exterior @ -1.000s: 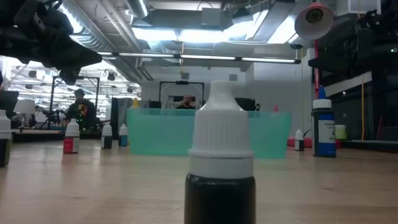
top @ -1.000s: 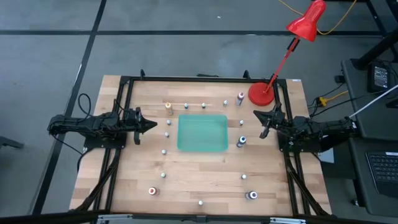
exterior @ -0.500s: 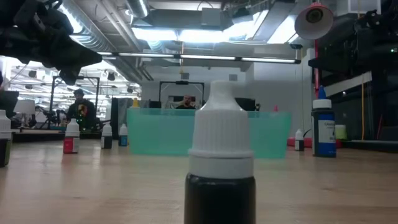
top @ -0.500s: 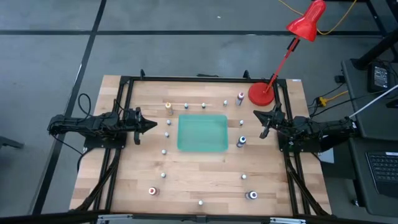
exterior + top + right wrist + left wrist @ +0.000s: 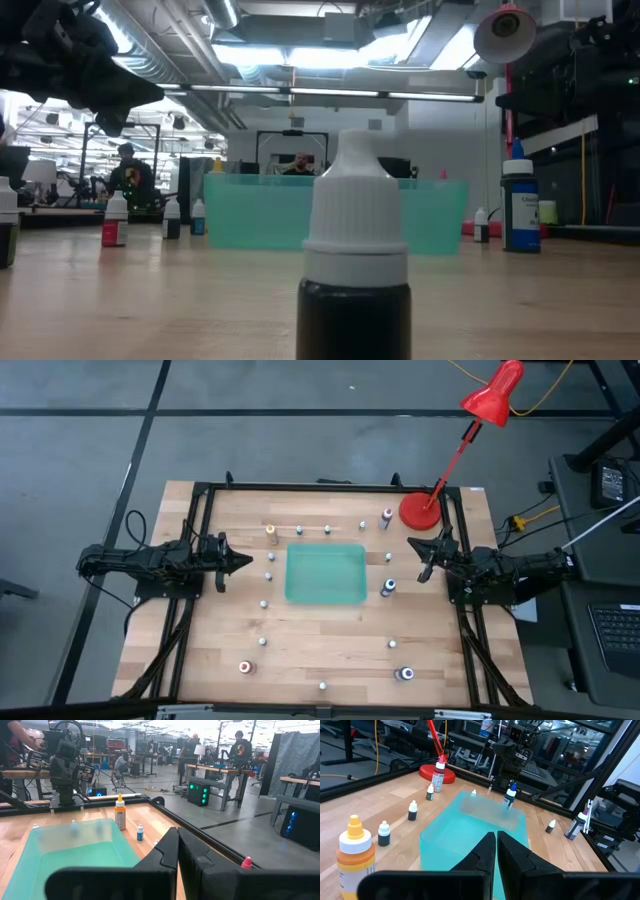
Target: Pick & Place food coloring
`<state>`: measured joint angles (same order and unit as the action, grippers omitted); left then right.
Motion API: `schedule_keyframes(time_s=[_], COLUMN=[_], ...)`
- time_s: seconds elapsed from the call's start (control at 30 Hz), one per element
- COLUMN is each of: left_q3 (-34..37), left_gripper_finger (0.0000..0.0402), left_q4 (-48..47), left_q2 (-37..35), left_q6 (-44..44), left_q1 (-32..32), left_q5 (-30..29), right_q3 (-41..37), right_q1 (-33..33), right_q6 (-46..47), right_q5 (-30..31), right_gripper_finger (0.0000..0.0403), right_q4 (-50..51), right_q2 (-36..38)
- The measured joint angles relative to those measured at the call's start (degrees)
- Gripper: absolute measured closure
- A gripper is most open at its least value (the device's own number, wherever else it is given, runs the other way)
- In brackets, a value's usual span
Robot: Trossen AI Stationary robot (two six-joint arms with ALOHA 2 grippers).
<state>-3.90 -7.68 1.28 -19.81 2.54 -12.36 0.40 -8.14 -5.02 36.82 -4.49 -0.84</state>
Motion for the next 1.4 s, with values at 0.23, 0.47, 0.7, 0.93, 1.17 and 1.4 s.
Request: schedule_keyframes(time_s=[0.23,0.47,0.7,0.93,1.17,1.4], left_q3=[0.0,0.0,0.0,0.0,0.0,0.0], left_gripper_finger=[0.0386,0.0386,0.0387,0.0386,0.0386,0.0386], left_q4=[0.0,0.0,0.0,-0.22,-0.16,3.63], left_q2=[0.0,0.0,0.0,0.02,0.02,0.0], left_q6=[0.0,0.0,0.0,13.4,18.08,17.39], left_q1=[0.01,0.01,0.0,-0.01,-0.01,-0.01], left_q5=[0.0,0.02,0.01,-3.51,-5.47,-16.37], right_q3=[0.0,0.0,0.0,0.0,-0.02,0.0], right_q1=[-0.02,-0.01,-0.01,-0.01,0.0,0.0], right_q6=[-0.02,0.0,0.2,1.8,4.96,4.71], right_q5=[0.0,0.01,-0.74,-2.19,-2.1,-1.97], right_gripper_finger=[0.0391,0.0391,0.0391,0.0391,0.0391,0.0391], right_q4=[0.0,-0.01,-0.01,-0.02,-0.32,-4.99], right_q2=[0.0,0.01,0.01,0.02,0.0,0.0])
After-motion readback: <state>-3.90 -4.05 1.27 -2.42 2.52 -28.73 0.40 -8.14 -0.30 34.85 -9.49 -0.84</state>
